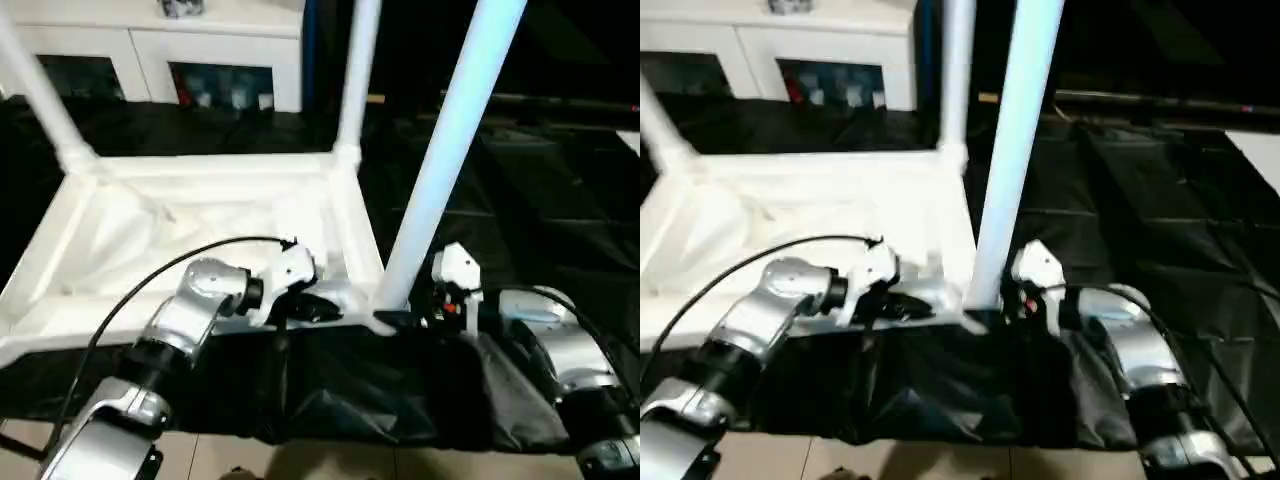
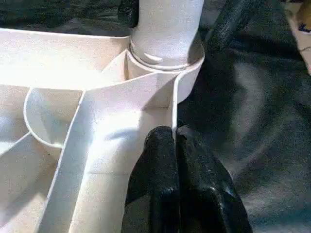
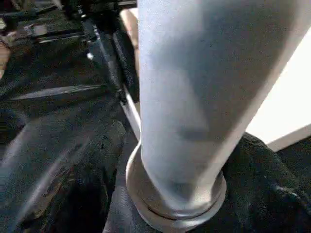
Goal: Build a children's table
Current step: Rotate leg to tighten
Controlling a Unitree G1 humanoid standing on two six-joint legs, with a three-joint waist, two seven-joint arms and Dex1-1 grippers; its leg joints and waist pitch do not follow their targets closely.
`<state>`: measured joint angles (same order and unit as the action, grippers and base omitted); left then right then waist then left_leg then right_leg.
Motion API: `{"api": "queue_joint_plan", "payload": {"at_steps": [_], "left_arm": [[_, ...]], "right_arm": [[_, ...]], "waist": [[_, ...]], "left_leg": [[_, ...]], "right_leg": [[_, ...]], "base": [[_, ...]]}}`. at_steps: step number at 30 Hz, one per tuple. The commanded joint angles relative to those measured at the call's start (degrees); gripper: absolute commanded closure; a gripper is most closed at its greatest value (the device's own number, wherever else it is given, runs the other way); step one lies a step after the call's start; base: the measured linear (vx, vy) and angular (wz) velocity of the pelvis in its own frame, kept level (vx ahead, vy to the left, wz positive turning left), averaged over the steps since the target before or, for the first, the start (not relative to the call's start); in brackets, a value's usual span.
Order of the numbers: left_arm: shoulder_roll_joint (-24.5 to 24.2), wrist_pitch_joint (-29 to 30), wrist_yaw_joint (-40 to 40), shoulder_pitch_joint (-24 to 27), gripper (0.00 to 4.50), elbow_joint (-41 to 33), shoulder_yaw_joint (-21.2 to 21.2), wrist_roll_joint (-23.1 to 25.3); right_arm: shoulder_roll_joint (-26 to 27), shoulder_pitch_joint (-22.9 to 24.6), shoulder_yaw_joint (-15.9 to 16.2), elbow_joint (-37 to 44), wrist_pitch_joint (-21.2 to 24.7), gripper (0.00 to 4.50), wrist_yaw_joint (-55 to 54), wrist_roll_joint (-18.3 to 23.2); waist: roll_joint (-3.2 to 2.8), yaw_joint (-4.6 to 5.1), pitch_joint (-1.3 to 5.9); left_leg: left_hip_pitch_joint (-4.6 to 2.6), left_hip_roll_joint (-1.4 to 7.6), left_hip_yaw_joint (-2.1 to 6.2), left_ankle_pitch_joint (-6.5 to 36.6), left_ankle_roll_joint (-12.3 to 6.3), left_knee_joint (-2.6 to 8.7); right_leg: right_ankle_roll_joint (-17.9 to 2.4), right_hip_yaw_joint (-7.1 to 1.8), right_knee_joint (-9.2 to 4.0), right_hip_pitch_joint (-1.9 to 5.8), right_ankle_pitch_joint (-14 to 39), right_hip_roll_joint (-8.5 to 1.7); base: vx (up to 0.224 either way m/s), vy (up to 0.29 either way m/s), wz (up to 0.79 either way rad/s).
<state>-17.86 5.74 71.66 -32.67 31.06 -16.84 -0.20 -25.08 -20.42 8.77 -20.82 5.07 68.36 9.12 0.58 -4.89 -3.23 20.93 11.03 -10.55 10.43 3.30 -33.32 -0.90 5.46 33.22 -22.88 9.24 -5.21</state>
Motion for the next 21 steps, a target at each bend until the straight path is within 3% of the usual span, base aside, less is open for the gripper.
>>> {"api": "queue_joint_plan", "payload": {"at_steps": [1,10,11,20,21], "left_arm": [[0.5,-0.8,-1.1,-1.3,4.5,-2.5,0.5,-1.0],[0.0,-0.3,-1.1,-1.2,4.5,-3.0,0.4,-1.3],[0.1,-0.2,-1.5,-1.2,4.5,-3.0,0.5,-1.1],[2.8,1.3,-8.9,-1.6,4.5,-2.4,1.4,0.5],[3.8,1.6,-11.4,-1.9,4.5,-1.8,1.7,1.1]], "right_arm": [[0.9,2.2,7.1,0.8,1.9,1.7,6.0,-0.7],[0.7,2.8,7.9,2.5,3.0,2.38,6.2,-0.9],[0.8,2.9,8.0,2.8,3.1,2.44,6.1,-0.9],[3.1,3.8,6.7,2.6,2.4,2.51,1.9,-0.7],[4.5,3.5,5.9,1.5,2.2,2.51,-1.2,-1.4]], "waist": [[0.21,0.06,3.61],[0.31,-0.03,3.95],[0.54,0.0,3.95],[0.23,-0.09,3.9],[0.24,-0.07,3.66]], "left_leg": [[-0.93,2.84,0.64,14.5,-2.82,4.07],[-0.74,2.73,0.65,11.8,-3.12,3.85],[-0.72,2.72,0.63,11.6,-3.24,3.83],[-0.86,2.75,0.69,12.6,-2.87,3.87],[-1.21,2.76,0.57,14.1,-2.42,3.91]], "right_leg": [[-11.8,-3.1,-3.9,2.72,18.4,-3.87],[-12.3,-3.1,-3.37,2.9,14.1,-3.76],[-12.4,-3.09,-3.36,2.92,13.9,-3.76],[-12.1,-3.04,-3.59,2.86,15.4,-3.79],[-11.9,-3.15,-3.93,2.4,17.0,-3.77]], "base": [[0.0,0.0,0.0],[0.0,0.0,0.0],[0.0,0.0,0.0],[0.0,0.0,0.0],[0.0,0.0,0.0]]}}
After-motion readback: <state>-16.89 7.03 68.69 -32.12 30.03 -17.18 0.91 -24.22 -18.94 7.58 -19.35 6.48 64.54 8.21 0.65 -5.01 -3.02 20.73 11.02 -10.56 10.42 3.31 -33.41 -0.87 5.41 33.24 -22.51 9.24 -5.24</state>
